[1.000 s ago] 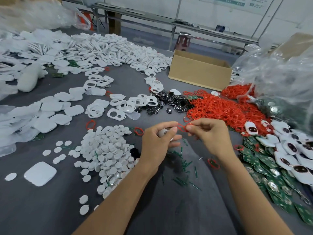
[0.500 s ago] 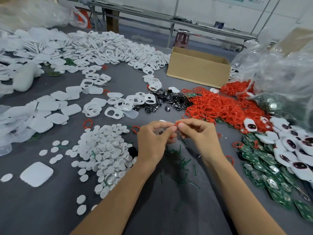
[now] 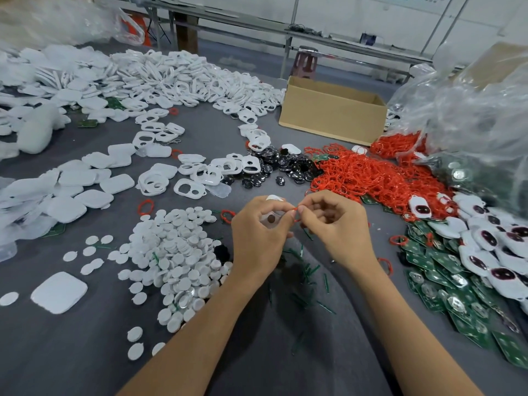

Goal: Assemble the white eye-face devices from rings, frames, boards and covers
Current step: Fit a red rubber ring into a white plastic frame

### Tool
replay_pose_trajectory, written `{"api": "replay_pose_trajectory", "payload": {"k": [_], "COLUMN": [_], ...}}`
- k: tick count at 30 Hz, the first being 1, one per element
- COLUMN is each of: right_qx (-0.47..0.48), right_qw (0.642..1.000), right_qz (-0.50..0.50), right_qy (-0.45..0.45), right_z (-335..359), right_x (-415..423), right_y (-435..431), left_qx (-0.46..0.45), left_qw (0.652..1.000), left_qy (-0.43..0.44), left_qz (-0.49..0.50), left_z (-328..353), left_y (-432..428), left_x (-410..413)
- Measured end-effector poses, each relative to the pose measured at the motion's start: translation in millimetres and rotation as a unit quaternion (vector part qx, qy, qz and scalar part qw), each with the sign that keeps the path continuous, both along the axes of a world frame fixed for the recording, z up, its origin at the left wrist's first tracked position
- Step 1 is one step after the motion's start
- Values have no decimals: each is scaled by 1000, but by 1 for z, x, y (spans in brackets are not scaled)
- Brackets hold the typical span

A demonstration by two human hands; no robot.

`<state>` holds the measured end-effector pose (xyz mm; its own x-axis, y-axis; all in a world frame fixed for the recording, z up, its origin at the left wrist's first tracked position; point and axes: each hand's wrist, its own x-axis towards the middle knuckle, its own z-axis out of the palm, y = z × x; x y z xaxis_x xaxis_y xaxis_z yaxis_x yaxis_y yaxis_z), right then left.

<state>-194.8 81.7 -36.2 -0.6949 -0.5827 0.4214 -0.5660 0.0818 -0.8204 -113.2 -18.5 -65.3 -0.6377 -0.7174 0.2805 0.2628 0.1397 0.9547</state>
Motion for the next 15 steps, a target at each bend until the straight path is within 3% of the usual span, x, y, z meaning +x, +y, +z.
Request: {"api": "replay_pose_trajectory", "payload": {"k": [4,8,15], "right_qx": [7,3,23], "right_qw": [1000,995,998], "right_qz": [9,62,53], "right_qy": [1,-72,-34], "right_z": [0,1,-1], "right_x": [-1,-6,-4], "right_y": [0,3,3], "left_qx": [39,44,61], "left_qw": [999,999,998], "left_qy": [-1,-2,3], "left_qz": [6,13,-9], "left_z": [-1,-1,0], "left_y": [-2,-4,-2], "left_x": [-2,-2,-1]}}
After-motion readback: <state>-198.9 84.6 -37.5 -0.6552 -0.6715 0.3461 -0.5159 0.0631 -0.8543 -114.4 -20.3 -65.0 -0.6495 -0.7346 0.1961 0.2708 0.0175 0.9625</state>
